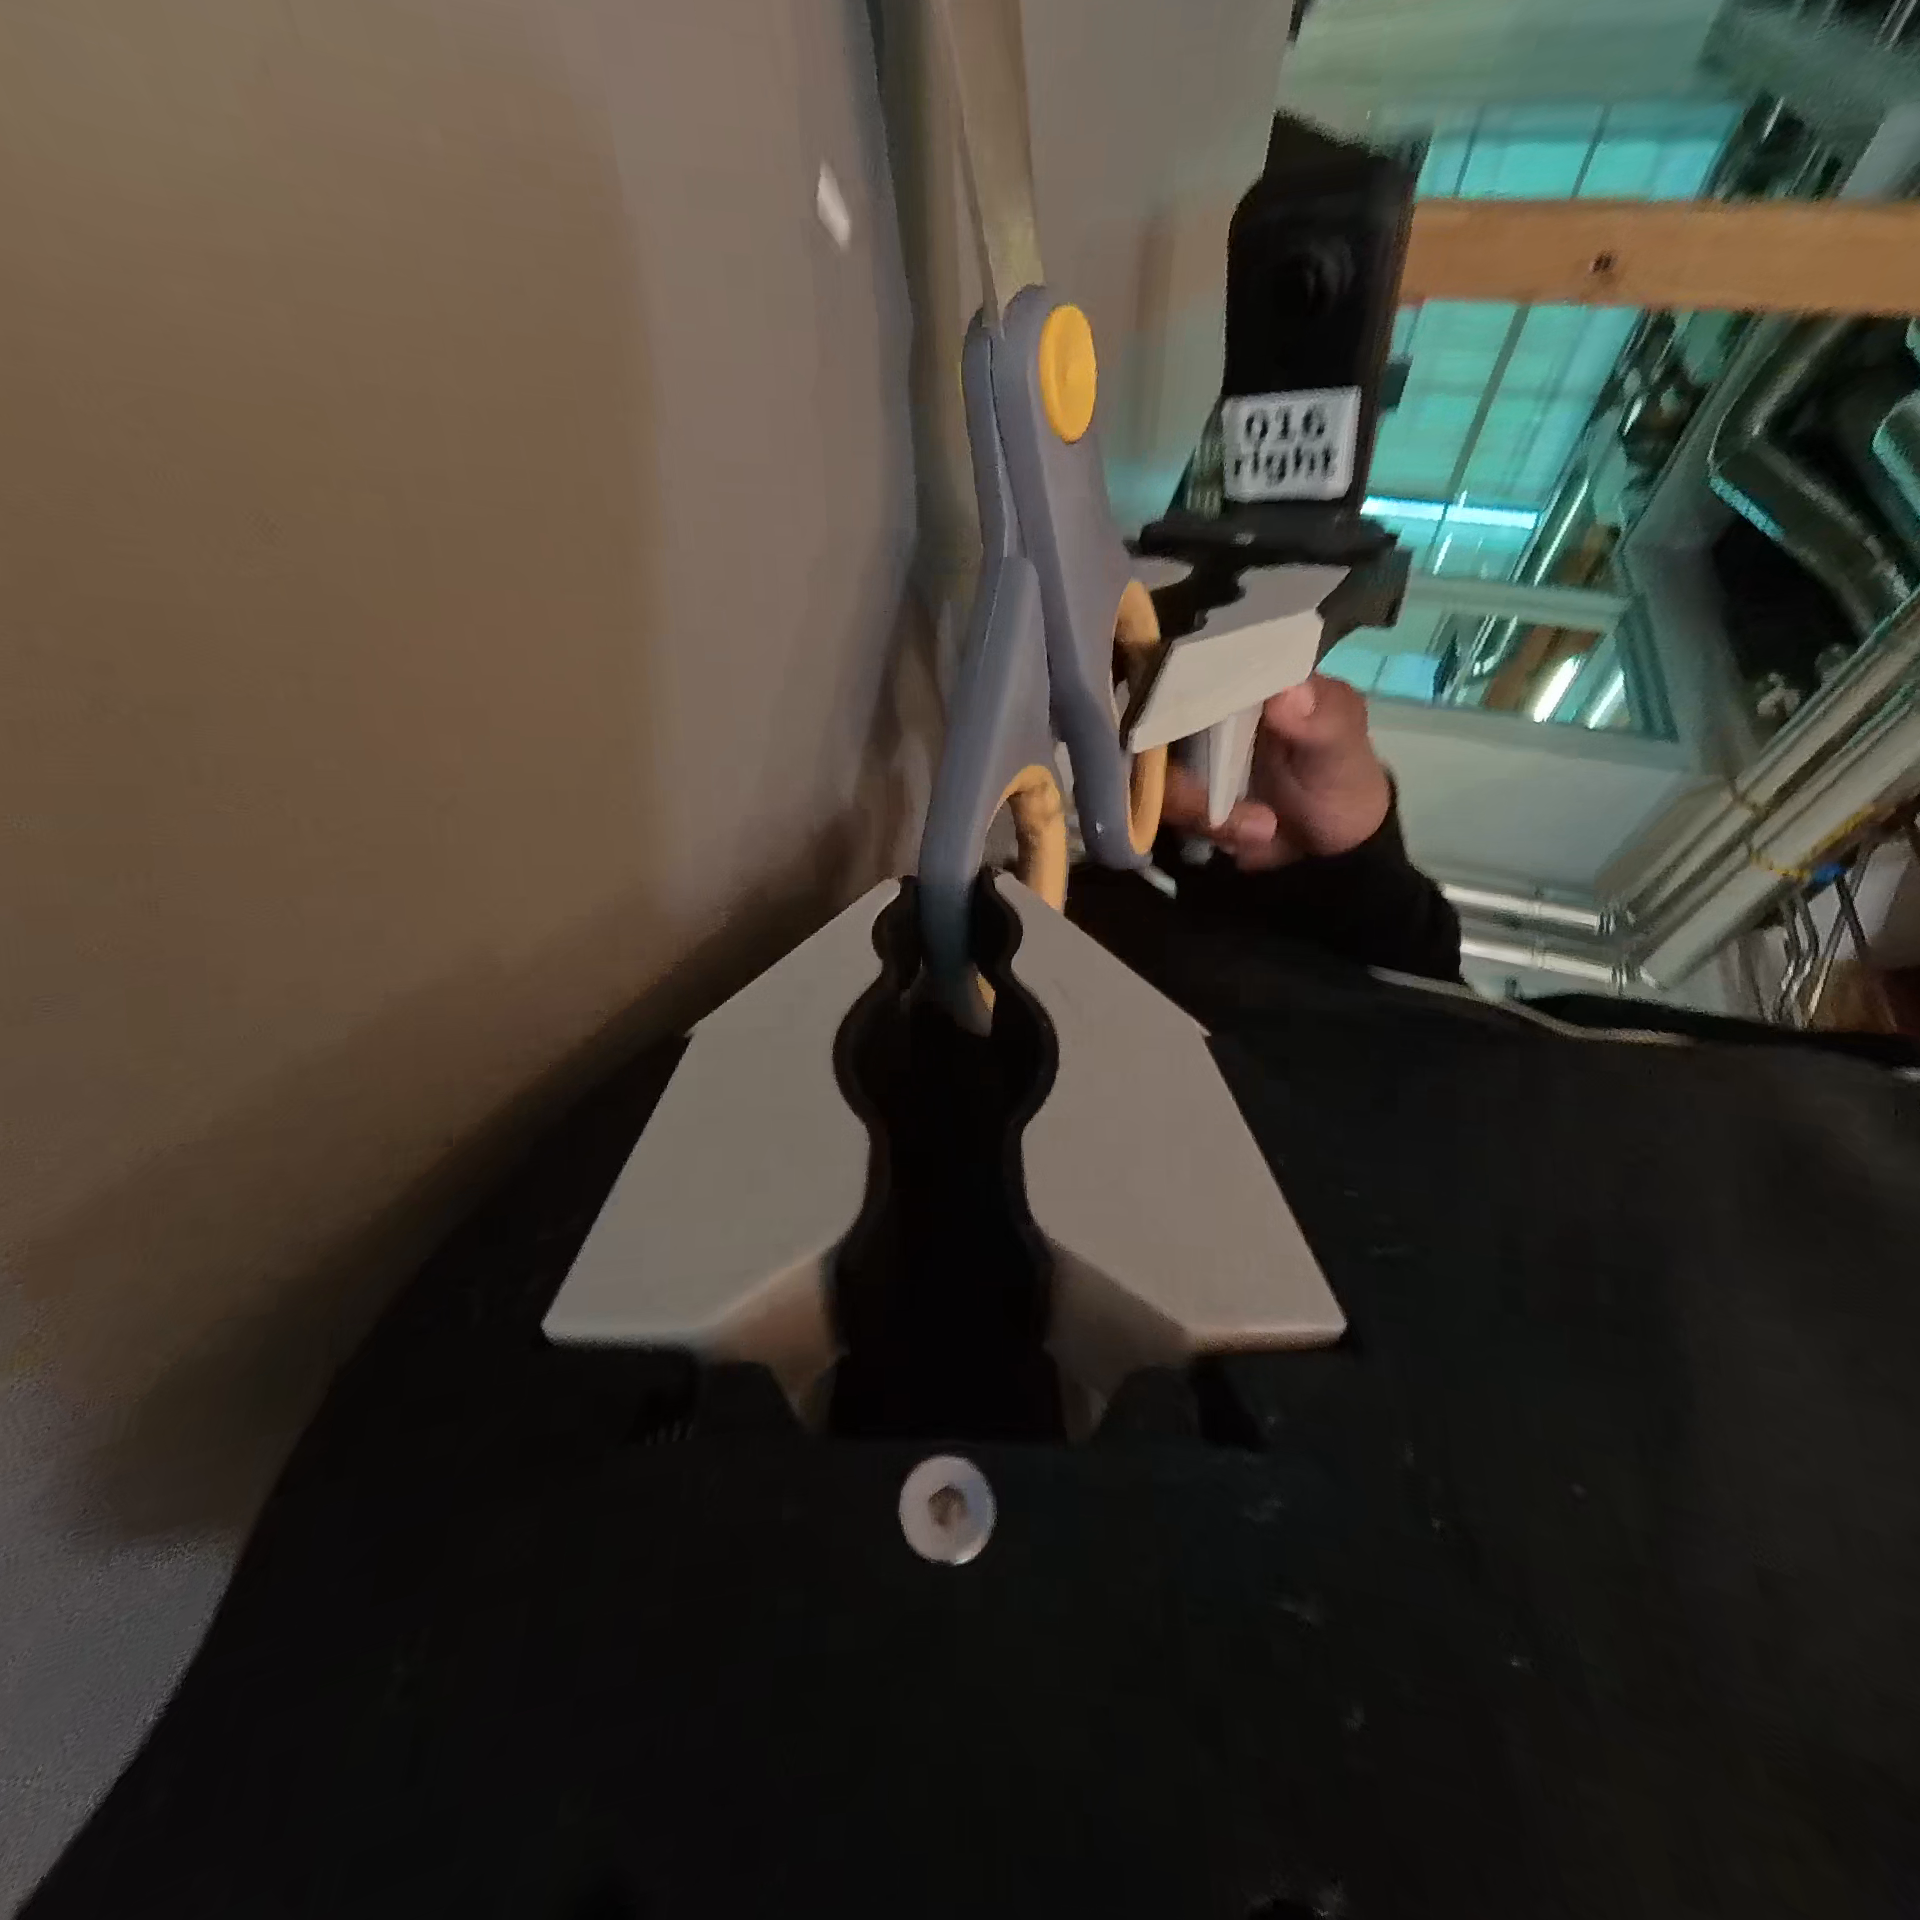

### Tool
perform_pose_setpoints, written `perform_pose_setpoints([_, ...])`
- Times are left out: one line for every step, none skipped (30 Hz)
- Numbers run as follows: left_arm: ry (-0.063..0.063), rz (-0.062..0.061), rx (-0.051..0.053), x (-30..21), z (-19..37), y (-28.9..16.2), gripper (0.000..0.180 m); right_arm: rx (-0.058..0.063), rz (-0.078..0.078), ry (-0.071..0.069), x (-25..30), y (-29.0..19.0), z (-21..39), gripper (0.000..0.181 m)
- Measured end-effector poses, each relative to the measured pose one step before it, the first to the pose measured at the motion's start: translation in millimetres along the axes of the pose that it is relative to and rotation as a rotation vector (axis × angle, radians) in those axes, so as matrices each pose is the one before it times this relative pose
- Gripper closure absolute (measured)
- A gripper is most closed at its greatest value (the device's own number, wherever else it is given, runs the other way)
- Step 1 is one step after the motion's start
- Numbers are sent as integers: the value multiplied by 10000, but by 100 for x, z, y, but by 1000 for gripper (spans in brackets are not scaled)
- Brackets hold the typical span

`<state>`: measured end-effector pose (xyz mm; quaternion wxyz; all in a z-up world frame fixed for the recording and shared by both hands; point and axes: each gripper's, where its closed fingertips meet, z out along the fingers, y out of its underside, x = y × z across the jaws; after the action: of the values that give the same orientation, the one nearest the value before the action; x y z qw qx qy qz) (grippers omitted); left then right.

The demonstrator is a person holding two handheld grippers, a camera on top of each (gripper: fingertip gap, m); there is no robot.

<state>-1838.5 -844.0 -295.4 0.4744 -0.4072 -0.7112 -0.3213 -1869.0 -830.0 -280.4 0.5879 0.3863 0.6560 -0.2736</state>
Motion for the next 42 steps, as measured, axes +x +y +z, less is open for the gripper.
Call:
perform_pose_setpoints([25,-67,-373,-132,-409,874,173,-357,-29,129,-272,807,519,171])
perform_pose_setpoints([99,-93,-310,12,-478,821,173,-334,-82,74,-454,707,521,171])
perform_pose_setpoints([188,-138,-281,143,-476,812,173,-266,-121,11,-562,506,476,171])
perform_pose_setpoints([266,-131,-169,302,-474,666,172,-150,-179,-42,-654,267,388,170])
perform_pose_setpoints([306,-44,-41,430,-460,456,172,-95,-210,-56,-654,128,312,170])
perform_pose_setpoints([290,16,53,520,-455,253,172,-66,-226,-78,-634,59,228,170])
perform_pose_setpoints([259,84,110,561,-418,88,172,18,-256,-101,-598,-57,126,170])
perform_pose_setpoints([262,200,196,665,-363,-127,172,134,-245,-150,-594,-240,2,170])
perform_pose_setpoints([298,275,269,780,-328,-326,172,202,-157,-198,-564,-331,-96,170])
perform_pose_setpoints([313,234,308,762,-218,-492,172,250,-72,-193,-467,-407,-146,170])
perform_pose_setpoints([281,189,323,634,-89,-604,171,277,-25,-137,-331,-440,-206,170])
perform_pose_setpoints([235,149,300,417,66,-660,171,275,-30,-62,-154,-431,-250,170])
perform_pose_setpoints([210,58,235,213,199,-597,172,244,-38,-7,-20,-378,-326,171])
perform_pose_setpoints([175,-10,157,85,319,-462,172,200,24,24,71,-307,-388,171])
perform_pose_setpoints([111,17,94,-25,393,-272,172,100,59,57,130,-128,-434,171])
perform_pose_setpoints([4,1,-43,-165,427,18,172,68,-25,136,220,-38,-475,172])
perform_pose_setpoints([-140,25,-19,-365,389,66,172,155,-124,187,288,-59,-507,172])
perform_pose_setpoints([-172,-1,-53,-429,292,195,172,241,-76,180,357,-137,-614,172])
perform_pose_setpoints([-149,-79,-84,-494,132,307,172,364,105,135,381,-328,-833,172])
perform_pose_setpoints([-78,-147,37,-489,-106,168,172,508,183,44,324,-600,-1086,173])
perform_pose_setpoints([88,-225,92,-324,-259,117,172,432,159,114,480,-543,-1187,174])
perform_pose_setpoints([52,-243,96,-346,-313,78,172,253,125,178,568,-246,-1053,179])
perform_pose_setpoints([-141,-54,-84,-448,-141,283,172,-22,105,-52,173,273,-592,179])
perform_pose_setpoints([-226,64,-313,-344,169,606,172,-101,49,202,487,593,-225,179])
perform_pose_setpoints([-195,38,-179,-161,253,376,172,7,59,210,515,484,-131,178])
perform_pose_setpoints([-117,15,-126,-44,216,250,172,134,233,-61,257,211,-138,179])
perform_pose_setpoints([-22,-17,-76,11,134,156,172,142,266,-113,284,82,-105,179])
perform_pose_setpoints([5,-104,8,-4,82,28,172,178,111,17,411,-30,-7,179])
perform_pose_setpoints([-54,-95,9,-151,44,42,172,140,-3,121,492,0,102,178])
perform_pose_setpoints([-98,-46,16,-236,-16,45,172,72,-25,132,450,90,168,178])
perform_pose_setpoints([-89,-37,15,-251,-72,69,172,51,-16,147,431,155,212,178])
perform_pose_setpoints([-81,-77,55,-285,-113,6,172,58,-17,195,446,185,219,178])
perform_pose_setpoints([-61,-62,90,-249,-138,-22,172,41,-29,149,342,205,219,178])
perform_pose_setpoints([-44,-54,50,-219,-144,33,172,47,14,66,191,147,188,178])
perform_pose_setpoints([-19,-50,49,-178,-138,39,172,40,17,35,122,82,187,178])
perform_pose_setpoints([-12,-88,67,-180,-126,-20,172,21,-23,99,163,29,183,178])
perform_pose_setpoints([-31,-105,84,-223,-113,-65,172,-11,-95,161,190,11,208,177])
perform_pose_setpoints([-31,-86,91,-221,-86,-98,172,-16,-146,152,111,-59,185,178])
perform_pose_setpoints([28,-90,81,-97,-70,-111,172,-36,-154,137,23,-123,163,177])
perform_pose_setpoints([56,-120,71,-29,-54,-120,172,-49,-178,133,-5,-178,115,177])
perform_pose_setpoints([88,-43,61,110,-18,-137,172,-57,-192,107,-43,-213,88,177])
perform_pose_setpoints([35,16,10,52,10,-93,172,-82,-182,105,-21,-209,55,177])
